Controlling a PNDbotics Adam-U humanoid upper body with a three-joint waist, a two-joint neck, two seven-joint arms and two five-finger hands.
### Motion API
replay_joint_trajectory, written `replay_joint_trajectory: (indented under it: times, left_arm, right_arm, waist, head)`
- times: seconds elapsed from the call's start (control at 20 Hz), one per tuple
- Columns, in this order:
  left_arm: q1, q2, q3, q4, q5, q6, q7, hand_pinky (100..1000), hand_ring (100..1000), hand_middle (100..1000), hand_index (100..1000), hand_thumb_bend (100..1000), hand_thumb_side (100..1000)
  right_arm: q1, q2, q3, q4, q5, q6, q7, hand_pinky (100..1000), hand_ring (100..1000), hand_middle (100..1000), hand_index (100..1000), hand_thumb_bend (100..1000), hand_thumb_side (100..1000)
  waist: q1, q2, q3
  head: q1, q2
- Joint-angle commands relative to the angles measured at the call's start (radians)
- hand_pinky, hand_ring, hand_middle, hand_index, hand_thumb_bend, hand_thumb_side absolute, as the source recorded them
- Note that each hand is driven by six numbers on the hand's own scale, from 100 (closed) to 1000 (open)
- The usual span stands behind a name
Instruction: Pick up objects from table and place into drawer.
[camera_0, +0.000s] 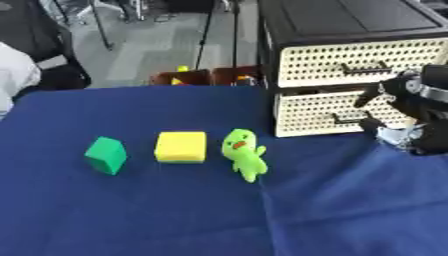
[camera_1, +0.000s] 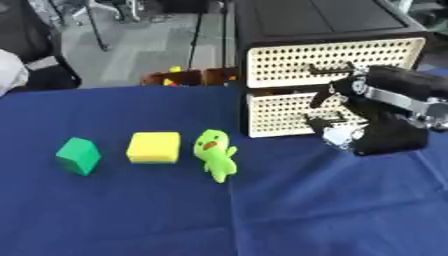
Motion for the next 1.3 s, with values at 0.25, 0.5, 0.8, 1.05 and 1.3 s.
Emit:
replay_joint_trajectory:
  times: [0.25,0.5,0.8,1.05,1.3]
  left_arm:
    - [-0.011,0.007,-0.002,-0.016,0.010,0.000,-0.007,554,652,680,907,375,926]
    - [-0.012,0.005,-0.001,-0.016,0.011,0.001,-0.007,553,652,679,907,368,927]
    - [-0.010,-0.001,-0.002,-0.016,0.012,0.003,-0.008,551,650,676,907,356,929]
    - [-0.010,-0.003,-0.002,-0.016,0.012,0.007,-0.009,550,649,674,905,342,923]
    - [-0.011,-0.007,-0.004,-0.016,0.014,0.008,-0.010,548,647,672,904,331,924]
  right_arm:
    - [-0.007,0.009,0.016,-0.015,0.042,0.074,0.055,100,163,160,886,100,607]
    - [-0.014,0.018,0.025,-0.015,0.052,0.122,0.093,100,165,161,883,118,625]
    - [-0.025,0.027,0.021,-0.015,0.080,0.174,0.104,100,166,162,883,157,677]
    - [-0.035,0.034,0.008,-0.015,0.106,0.219,0.086,100,166,162,880,208,740]
    - [-0.054,0.042,0.008,0.012,0.152,0.263,0.089,100,168,163,878,214,742]
  waist:
    - [-0.002,-0.009,0.006]
    - [0.000,-0.005,0.008]
    - [0.001,0.002,0.010]
    - [0.002,0.007,0.010]
    - [0.004,0.012,0.015]
  head:
    - [-0.005,-0.019]
    - [-0.007,-0.024]
    - [-0.011,-0.030]
    - [-0.014,-0.036]
    - [-0.017,-0.043]
